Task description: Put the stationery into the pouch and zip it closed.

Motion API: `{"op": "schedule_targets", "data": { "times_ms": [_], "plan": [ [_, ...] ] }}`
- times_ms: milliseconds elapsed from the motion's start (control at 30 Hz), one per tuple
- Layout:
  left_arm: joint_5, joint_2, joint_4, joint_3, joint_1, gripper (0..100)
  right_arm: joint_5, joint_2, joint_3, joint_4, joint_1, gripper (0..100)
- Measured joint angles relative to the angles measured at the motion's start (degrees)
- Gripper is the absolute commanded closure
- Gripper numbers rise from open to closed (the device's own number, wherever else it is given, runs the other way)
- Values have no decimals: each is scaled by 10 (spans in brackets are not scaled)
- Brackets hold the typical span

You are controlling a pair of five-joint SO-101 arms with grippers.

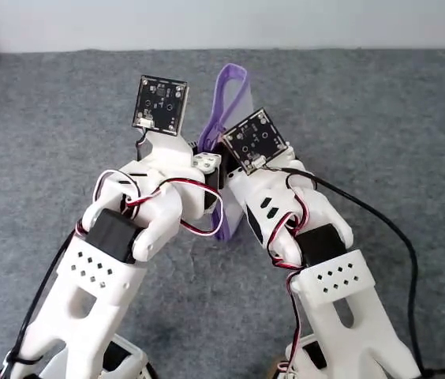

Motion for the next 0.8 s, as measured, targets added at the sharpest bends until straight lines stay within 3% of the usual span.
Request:
{"op": "schedule_targets", "data": {
  "times_ms": [500,800],
  "plan": [
    [-4,-41,52,4,4,988,12,-28,-1,0,49,991],
    [-14,-62,114,3,5,990,40,-30,-1,-66,72,991]
  ]
}}
